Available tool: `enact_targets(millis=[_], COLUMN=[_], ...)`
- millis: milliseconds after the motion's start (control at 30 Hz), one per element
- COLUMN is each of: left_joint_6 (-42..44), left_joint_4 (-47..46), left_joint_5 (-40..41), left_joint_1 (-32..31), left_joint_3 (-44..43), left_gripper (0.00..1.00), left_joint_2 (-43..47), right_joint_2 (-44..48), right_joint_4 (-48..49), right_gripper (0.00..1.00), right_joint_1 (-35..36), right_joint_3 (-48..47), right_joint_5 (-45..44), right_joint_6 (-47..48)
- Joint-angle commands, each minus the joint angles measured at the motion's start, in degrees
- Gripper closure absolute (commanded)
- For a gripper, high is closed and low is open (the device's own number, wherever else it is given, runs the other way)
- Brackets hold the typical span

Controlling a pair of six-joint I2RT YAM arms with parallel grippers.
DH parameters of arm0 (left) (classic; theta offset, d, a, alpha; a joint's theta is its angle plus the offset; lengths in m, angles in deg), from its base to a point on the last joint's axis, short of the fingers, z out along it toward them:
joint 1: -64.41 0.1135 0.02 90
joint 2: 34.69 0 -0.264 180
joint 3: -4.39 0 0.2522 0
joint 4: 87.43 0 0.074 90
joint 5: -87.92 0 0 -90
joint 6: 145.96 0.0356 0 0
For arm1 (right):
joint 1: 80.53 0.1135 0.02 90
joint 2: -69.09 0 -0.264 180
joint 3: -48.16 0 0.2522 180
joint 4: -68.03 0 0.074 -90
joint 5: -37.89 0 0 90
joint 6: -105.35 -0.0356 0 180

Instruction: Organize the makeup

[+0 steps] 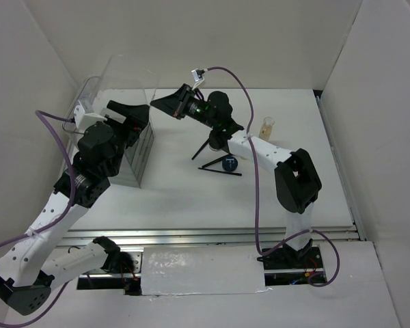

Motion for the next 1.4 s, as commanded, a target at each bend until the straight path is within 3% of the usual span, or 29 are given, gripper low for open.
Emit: enact_targets(millis=[0,67,100,167,200,233,533,700,1233,1367], left_joint_6=[2.0,2.3,2.4,2.6,2.8,2.8,3.9,5.3,12.5,14.7], left_joint_4=[-5.8,-7.0,-7.4,-7.9,-8.1,-8.1,-8.7,-9.5,-10.2,-10.7], left_joint_5=[-1.6,-1.7,-1.9,-1.9,-2.0,-1.9,-1.5,-1.7,9.3,11.5], left_joint_1=[0.3,0.3,0.3,0.3,0.2,0.3,0.3,0.4,0.8,1.1], left_joint_3=[-1.7,-1.5,-1.2,-1.3,-1.5,-1.8,-4.9,-7.9,-13.0,-13.9], left_gripper=[0.02,0.01,0.01,0.01,0.01,0.01,0.01,0.01,0.01,0.01], left_joint_2=[0.7,1.0,1.1,1.2,1.2,1.1,-0.2,-1.2,-1.5,-1.3], right_joint_2=[2.0,2.0,2.0,2.3,2.7,2.9,11.3,18.5,30.1,34.4], right_joint_4=[6.4,6.2,6.1,5.7,5.5,5.2,6.4,7.6,2.0,-3.3], right_gripper=[0.8,0.68,0.52,0.31,0.05,0.0,0.0,0.0,0.0,0.0], right_joint_1=[0.8,0.8,0.8,0.7,0.7,0.7,-2.3,-4.7,-5.5,-5.5], right_joint_3=[-1.4,-1.4,-1.5,-1.4,-1.1,-0.7,7.2,17.5,30.4,32.7], right_joint_5=[4.2,4.4,4.4,4.1,3.9,3.9,2.4,0.3,-1.9,-4.7], right_joint_6=[1.2,1.4,1.4,1.4,1.6,1.6,1.7,2.6,8.1,10.9])
